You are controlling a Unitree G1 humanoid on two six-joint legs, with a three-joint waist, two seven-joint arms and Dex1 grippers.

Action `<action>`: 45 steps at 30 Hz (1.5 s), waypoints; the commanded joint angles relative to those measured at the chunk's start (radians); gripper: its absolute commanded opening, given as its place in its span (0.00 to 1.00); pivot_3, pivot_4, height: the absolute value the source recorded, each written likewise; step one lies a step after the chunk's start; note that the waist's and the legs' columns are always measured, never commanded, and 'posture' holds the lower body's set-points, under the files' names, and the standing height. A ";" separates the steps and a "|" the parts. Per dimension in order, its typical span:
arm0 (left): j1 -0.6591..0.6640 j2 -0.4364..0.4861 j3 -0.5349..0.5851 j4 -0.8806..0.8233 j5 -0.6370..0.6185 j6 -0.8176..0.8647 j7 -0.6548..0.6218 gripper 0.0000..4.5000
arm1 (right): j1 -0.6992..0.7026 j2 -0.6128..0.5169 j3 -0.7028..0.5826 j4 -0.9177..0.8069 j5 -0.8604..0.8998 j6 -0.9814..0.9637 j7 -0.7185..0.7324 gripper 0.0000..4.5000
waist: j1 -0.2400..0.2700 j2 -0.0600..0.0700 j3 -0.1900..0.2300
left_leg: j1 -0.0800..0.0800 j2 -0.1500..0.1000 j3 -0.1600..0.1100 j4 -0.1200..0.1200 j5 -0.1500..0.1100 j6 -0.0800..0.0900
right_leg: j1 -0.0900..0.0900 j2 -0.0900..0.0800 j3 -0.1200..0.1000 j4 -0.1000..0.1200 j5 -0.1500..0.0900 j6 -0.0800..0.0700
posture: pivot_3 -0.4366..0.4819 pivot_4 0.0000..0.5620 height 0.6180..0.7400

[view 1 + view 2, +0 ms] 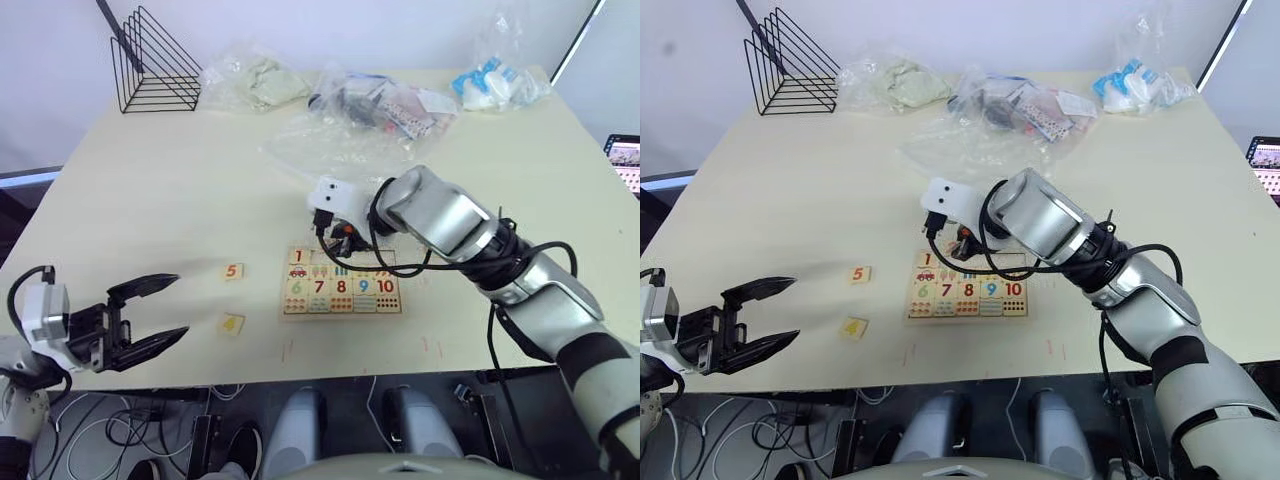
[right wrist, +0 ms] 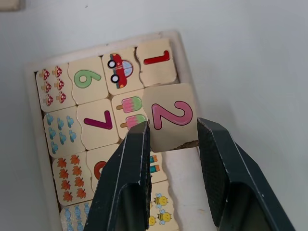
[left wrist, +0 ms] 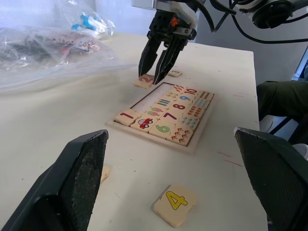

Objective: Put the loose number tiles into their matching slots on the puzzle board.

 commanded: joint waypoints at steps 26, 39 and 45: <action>-0.016 -0.094 0.167 -0.099 0.143 0.132 -0.028 1.00 | -0.060 0.105 0.079 0.196 -0.078 -0.125 -0.013 0.19 | -0.010 0.000 0.000 | 0.000 0.000 -0.004 0.000 0.000 0.000 | 0.000 0.000 0.000 0.000 0.000 0.000 | 0.48 0.27 1.00; -0.012 -0.096 0.175 -0.095 0.149 0.132 -0.028 1.00 | -0.053 0.111 0.097 0.210 -0.111 -0.159 0.027 0.19 | -0.010 0.000 0.000 | 0.000 0.000 -0.005 0.000 0.000 0.000 | 0.000 -0.001 0.000 0.000 0.000 0.000 | 0.48 0.27 1.00; -0.006 -0.099 0.176 -0.096 0.149 0.129 -0.028 1.00 | -0.045 0.115 0.102 0.216 -0.125 -0.176 0.036 0.19 | -0.010 0.000 0.000 | 0.000 0.000 -0.005 0.000 0.000 0.000 | 0.000 -0.001 0.000 0.000 0.000 0.000 | 0.48 0.27 1.00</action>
